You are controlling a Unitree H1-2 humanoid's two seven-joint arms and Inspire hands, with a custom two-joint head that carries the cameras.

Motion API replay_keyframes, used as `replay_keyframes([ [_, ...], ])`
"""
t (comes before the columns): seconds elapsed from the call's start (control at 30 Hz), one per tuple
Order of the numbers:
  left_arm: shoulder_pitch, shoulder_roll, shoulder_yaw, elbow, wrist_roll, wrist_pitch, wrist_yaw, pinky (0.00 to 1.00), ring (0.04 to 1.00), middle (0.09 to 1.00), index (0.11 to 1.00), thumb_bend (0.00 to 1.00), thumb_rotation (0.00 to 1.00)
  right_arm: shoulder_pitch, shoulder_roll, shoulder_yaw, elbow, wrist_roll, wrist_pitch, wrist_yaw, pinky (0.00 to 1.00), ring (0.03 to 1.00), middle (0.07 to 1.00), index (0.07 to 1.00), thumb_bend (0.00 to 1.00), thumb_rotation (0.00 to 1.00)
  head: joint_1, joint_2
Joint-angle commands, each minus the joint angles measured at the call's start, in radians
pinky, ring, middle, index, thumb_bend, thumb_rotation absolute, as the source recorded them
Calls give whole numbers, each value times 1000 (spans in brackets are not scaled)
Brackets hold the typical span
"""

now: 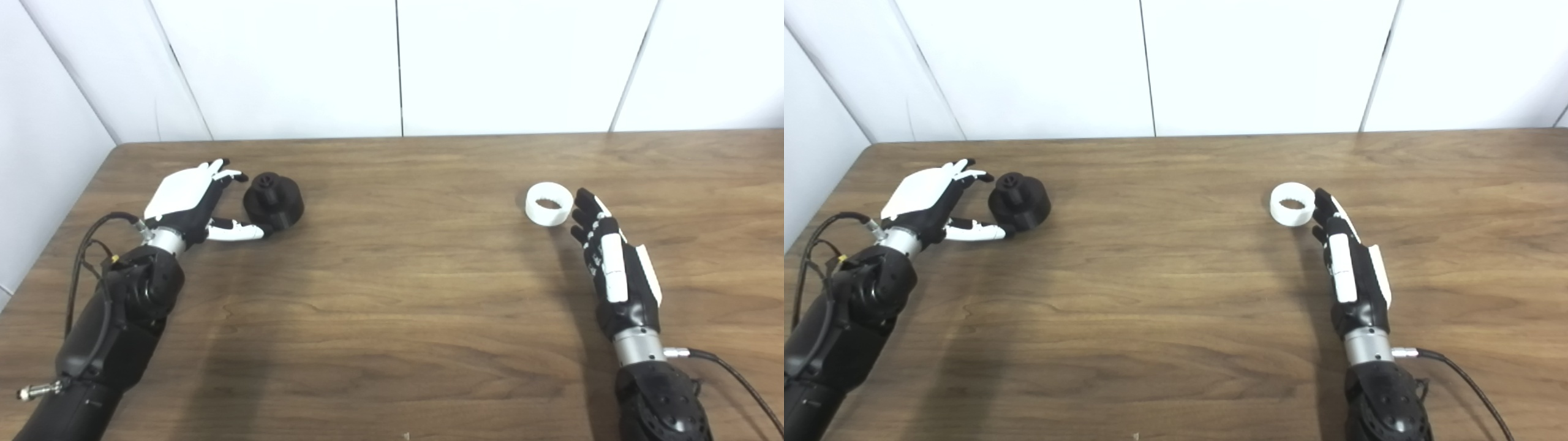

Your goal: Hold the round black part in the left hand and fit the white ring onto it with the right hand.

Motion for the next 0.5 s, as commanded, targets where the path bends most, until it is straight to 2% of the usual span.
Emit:
replay_keyframes([
  [0.0,-56,21,11,0,-2,-19,33,1000,1000,997,825,1000,524,-7,0,0,-28,0,-21,2,933,948,941,909,654,1000,1,1],
  [0.47,-71,8,0,26,-9,-28,32,1000,1000,994,811,986,497,-3,-2,-6,-32,2,-18,-1,919,954,946,906,676,1000,-9,-2],
])
